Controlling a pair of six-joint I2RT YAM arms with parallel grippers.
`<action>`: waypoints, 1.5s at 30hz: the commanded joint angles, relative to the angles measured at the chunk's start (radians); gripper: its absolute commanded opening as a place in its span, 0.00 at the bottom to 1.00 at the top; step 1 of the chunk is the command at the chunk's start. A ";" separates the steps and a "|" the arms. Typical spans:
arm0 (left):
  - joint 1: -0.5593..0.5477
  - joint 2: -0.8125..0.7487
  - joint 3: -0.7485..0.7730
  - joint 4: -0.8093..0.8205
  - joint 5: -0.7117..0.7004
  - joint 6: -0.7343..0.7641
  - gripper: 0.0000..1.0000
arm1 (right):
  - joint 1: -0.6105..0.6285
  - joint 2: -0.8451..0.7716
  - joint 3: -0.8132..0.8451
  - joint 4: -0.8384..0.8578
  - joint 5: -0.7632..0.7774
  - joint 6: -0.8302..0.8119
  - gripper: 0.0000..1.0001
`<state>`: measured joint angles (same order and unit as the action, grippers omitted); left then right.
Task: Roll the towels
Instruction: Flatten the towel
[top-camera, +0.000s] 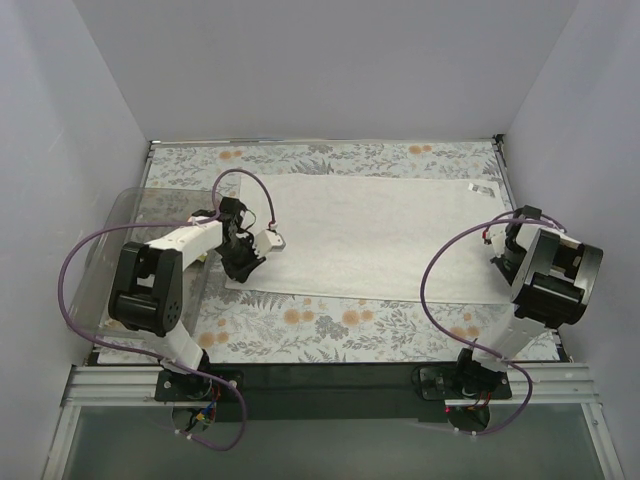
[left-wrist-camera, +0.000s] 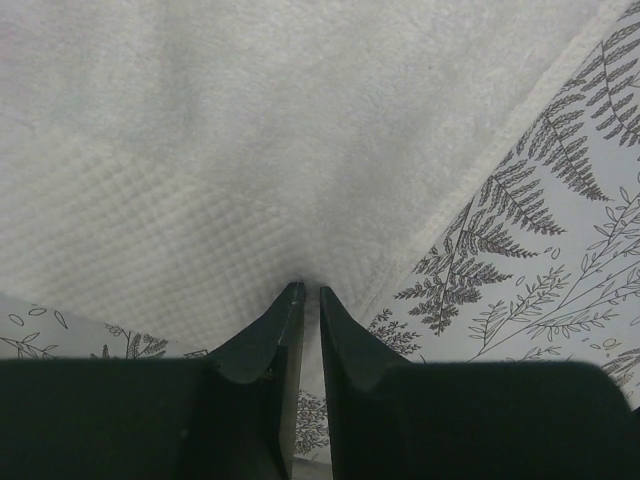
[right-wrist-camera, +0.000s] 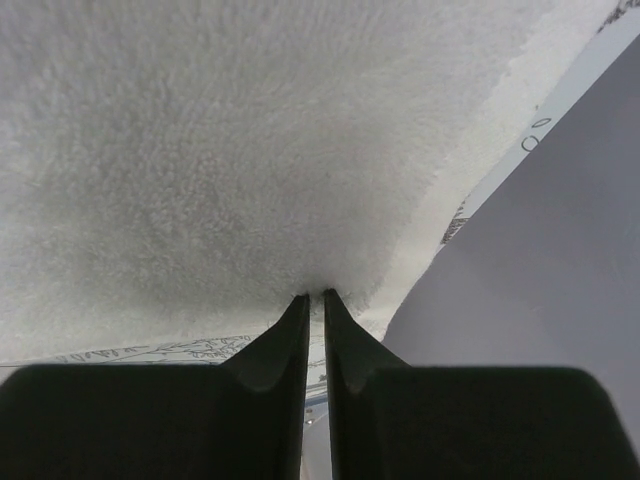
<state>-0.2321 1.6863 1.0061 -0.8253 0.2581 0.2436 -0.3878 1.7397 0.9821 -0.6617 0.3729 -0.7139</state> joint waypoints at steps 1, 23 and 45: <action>0.014 -0.011 -0.069 -0.023 -0.132 0.028 0.11 | -0.062 0.015 -0.075 0.048 0.041 -0.064 0.15; 0.011 0.030 0.377 -0.181 0.158 0.025 0.31 | -0.060 -0.086 0.386 -0.329 -0.444 0.014 0.47; 0.053 0.311 0.802 0.124 0.156 -0.276 0.50 | 0.118 0.629 1.215 -0.006 -0.239 0.338 0.39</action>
<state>-0.1940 2.0796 1.8332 -0.7326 0.3843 -0.0071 -0.2707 2.3447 2.1380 -0.7364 0.0914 -0.4324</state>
